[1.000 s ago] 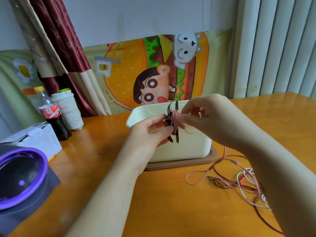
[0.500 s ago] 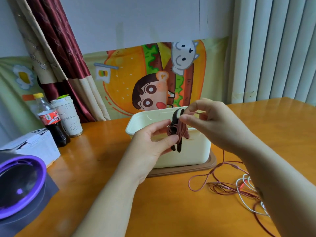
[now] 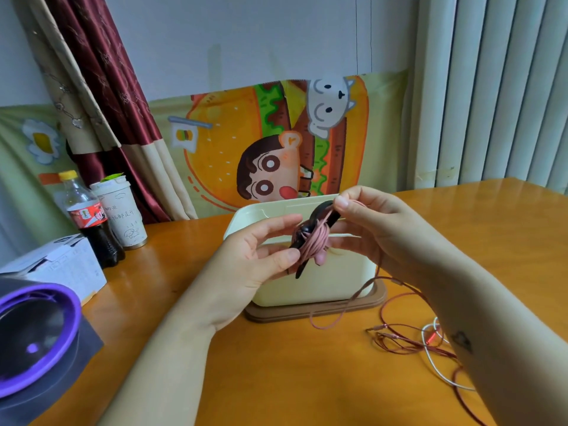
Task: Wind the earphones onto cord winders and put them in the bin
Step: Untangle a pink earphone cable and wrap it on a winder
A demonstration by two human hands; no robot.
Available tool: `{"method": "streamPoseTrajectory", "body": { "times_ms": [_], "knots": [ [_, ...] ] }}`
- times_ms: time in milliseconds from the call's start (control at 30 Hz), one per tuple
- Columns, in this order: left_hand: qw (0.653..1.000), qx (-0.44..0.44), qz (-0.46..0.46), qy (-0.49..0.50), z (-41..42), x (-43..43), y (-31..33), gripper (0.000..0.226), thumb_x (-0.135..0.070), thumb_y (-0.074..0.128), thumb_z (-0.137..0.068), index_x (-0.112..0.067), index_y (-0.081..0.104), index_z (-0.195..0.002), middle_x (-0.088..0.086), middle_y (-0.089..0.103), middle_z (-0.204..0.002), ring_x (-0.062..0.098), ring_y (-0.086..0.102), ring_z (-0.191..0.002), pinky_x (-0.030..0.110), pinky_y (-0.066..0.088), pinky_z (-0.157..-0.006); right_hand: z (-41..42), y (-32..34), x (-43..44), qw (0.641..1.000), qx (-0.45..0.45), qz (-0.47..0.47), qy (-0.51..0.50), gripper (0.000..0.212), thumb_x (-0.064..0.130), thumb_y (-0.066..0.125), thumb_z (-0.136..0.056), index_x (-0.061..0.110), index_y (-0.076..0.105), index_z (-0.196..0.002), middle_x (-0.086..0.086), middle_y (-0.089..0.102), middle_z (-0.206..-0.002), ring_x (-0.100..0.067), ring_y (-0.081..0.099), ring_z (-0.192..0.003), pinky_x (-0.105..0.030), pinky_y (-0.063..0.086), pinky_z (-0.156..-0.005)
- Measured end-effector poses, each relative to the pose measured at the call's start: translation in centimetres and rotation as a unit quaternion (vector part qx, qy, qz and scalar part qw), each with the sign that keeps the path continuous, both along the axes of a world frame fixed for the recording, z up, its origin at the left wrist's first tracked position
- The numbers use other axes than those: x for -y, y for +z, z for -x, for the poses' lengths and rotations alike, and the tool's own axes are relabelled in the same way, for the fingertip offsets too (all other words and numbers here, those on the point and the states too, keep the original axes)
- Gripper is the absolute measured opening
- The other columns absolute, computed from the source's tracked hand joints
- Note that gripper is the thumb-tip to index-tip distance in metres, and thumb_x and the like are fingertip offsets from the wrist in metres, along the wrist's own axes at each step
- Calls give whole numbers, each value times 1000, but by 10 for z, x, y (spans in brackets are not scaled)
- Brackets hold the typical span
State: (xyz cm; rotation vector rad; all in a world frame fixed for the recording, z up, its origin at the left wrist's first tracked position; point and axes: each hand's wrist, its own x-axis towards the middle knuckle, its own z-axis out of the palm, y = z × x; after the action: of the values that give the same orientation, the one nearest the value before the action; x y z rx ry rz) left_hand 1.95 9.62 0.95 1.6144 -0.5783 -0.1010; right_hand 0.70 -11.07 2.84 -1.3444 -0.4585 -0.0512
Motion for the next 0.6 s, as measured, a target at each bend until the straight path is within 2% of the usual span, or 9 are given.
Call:
{"method": "streamPoseTrajectory", "body": {
  "times_ms": [100,167,267,333,400,433,500,600],
  "knots": [
    [999,-24,3,-40,2,-2,2,47,-10,68,-81,-19,61,-127,13,66,-123,27,65,-110,31,54,-87,1,3,5,999,-23,-19,25,10,22,62,-76,13,64,-73,-10,71,-77,-21,70,-66,-25,58,-66],
    [998,-33,12,-55,5,-4,5,44,-8,71,-83,-19,63,-124,9,67,-121,25,67,-107,34,56,-89,3,4,12,996,-46,-16,72,14,22,63,-75,12,71,-71,-9,72,-75,-15,70,-64,-21,58,-64],
    [995,-46,22,-91,9,-4,7,42,-7,68,-80,-22,70,-119,7,66,-121,27,68,-103,38,55,-92,3,1,19,986,-82,-26,140,23,29,80,-64,10,75,-74,-7,71,-72,-12,71,-66,-19,57,-61],
    [992,-55,32,-109,10,-1,6,42,-7,65,-77,-26,73,-114,2,69,-115,23,68,-101,33,57,-86,-1,-5,19,984,-94,-22,148,24,28,85,-65,9,73,-73,-7,67,-66,-15,68,-62,-19,55,-57],
    [988,-73,73,-118,11,5,5,43,-4,63,-77,-23,73,-114,4,69,-111,20,67,-98,27,56,-78,-4,-10,10,991,-79,2,110,17,26,72,-80,11,69,-70,-7,61,-61,-16,56,-55,-18,48,-52],
    [983,-87,105,-121,10,8,5,43,-3,61,-78,-19,71,-117,8,68,-112,21,66,-98,27,57,-77,-6,-11,2,995,-66,5,78,22,26,65,-84,14,67,-66,-6,56,-59,-13,49,-49,-16,41,-49],
    [973,-108,168,-116,7,11,5,45,-3,60,-78,-13,68,-121,15,66,-114,24,65,-99,32,58,-83,-5,-14,-14,999,-34,16,0,30,25,59,-91,17,63,-63,-2,51,-56,-7,37,-43,-15,30,-43],
    [964,-109,214,-116,3,9,6,42,-6,63,-78,-11,69,-119,14,68,-118,21,66,-105,34,54,-93,3,-16,-33,974,51,184,-122,32,18,50,-97,18,57,-66,11,51,-46,-2,37,-41,-12,28,-42]
  ]
}}
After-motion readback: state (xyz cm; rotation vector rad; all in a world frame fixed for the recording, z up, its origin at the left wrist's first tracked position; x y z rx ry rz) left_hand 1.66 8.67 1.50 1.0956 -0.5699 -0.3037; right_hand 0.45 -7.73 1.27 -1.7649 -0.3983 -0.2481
